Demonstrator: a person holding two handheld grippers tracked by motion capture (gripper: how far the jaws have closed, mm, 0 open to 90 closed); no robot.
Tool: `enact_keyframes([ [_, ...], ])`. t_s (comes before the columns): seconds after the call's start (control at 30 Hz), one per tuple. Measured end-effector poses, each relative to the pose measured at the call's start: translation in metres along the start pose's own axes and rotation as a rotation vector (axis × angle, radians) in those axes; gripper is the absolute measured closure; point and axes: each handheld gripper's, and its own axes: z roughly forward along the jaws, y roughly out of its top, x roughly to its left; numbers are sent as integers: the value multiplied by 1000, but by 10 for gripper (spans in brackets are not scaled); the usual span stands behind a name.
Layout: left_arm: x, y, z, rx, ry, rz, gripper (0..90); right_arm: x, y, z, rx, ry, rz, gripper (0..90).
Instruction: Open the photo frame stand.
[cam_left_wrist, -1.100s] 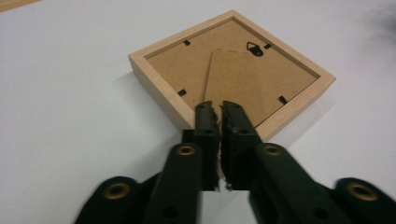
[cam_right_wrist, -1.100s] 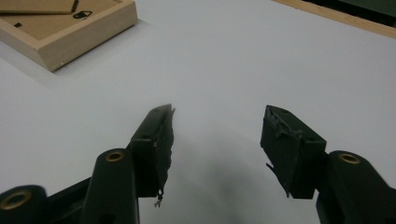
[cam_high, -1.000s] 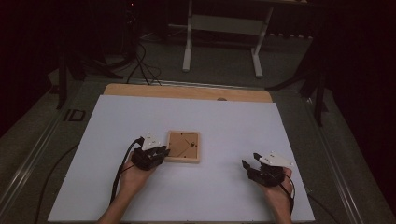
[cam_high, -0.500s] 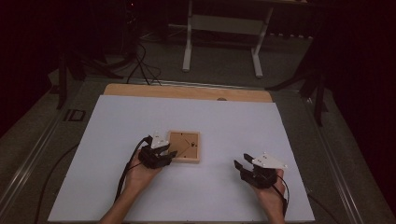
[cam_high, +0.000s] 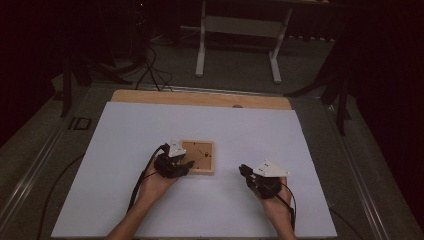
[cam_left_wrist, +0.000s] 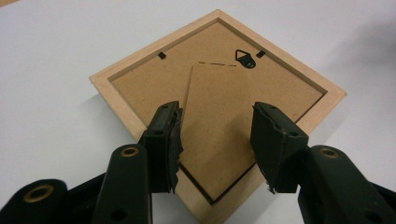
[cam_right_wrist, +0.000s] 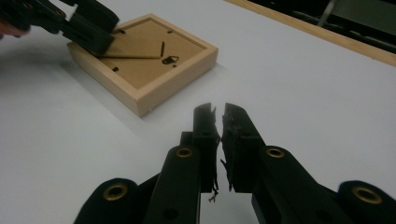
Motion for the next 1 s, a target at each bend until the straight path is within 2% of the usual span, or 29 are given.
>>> enact_keyframes([
  [0.33,-4,1,1,7,5,29,496,16,12,31,17,44,-20,860],
  [0.47,-3,2,3,12,9,23,483,21,14,40,20,56,-15,863],
  [0.53,-1,1,5,33,10,24,475,23,15,43,24,63,-14,865],
  [0.6,0,0,6,30,-2,6,465,25,17,47,24,68,-17,867],
  [0.7,0,0,6,27,-1,5,463,27,19,51,28,76,-20,873],
  [0.83,1,0,6,25,-13,12,504,30,21,58,33,89,-21,883],
  [1.0,1,0,6,25,-15,11,508,36,22,68,42,116,-16,893],
])
